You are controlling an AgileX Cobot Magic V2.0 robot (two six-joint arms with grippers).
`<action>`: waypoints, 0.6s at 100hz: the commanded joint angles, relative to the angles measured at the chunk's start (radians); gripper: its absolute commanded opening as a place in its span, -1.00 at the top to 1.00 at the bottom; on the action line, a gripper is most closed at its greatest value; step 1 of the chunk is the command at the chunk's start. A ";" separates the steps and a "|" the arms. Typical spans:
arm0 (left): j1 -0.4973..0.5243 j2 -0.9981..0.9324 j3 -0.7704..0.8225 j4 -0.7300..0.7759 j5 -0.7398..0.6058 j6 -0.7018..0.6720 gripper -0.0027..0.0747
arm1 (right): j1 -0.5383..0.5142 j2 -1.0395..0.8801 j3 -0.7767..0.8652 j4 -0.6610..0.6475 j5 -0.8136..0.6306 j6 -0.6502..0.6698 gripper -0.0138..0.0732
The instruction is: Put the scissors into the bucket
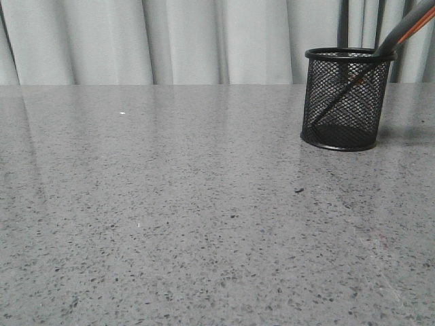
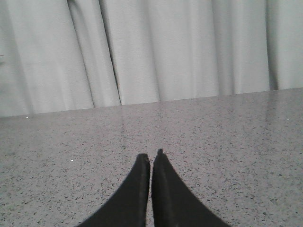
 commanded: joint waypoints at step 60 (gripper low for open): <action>0.004 -0.024 0.017 -0.005 -0.070 -0.006 0.98 | -0.007 -0.281 0.243 -0.333 -0.113 0.178 0.84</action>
